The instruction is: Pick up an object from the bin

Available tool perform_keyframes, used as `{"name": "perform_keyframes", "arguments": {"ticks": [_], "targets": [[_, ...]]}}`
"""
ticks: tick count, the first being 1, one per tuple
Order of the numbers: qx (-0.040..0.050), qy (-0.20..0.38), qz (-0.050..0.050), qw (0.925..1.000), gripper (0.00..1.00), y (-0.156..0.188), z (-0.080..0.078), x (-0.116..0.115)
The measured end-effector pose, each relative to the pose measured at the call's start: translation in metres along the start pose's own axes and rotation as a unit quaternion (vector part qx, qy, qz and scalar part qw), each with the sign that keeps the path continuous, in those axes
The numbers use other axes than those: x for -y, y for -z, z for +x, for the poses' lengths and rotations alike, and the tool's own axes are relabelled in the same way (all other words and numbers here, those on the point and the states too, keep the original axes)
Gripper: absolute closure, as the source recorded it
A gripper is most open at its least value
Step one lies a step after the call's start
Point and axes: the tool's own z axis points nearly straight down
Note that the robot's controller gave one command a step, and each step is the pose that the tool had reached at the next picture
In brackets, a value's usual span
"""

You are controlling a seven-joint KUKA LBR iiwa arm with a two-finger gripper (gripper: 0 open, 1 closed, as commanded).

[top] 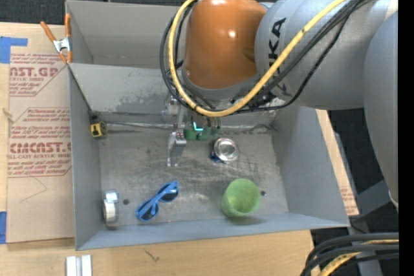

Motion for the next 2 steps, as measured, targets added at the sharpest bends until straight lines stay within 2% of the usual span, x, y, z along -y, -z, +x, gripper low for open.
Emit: {"name": "perform_keyframes", "arguments": {"ticks": [1,2], "targets": [[0.008,0.292,0.0,0.9565,0.0,-0.155,0.043,-0.003],[0.0045,0.402,0.001,0.9156,0.0,-0.127,0.046,-0.018]]}}
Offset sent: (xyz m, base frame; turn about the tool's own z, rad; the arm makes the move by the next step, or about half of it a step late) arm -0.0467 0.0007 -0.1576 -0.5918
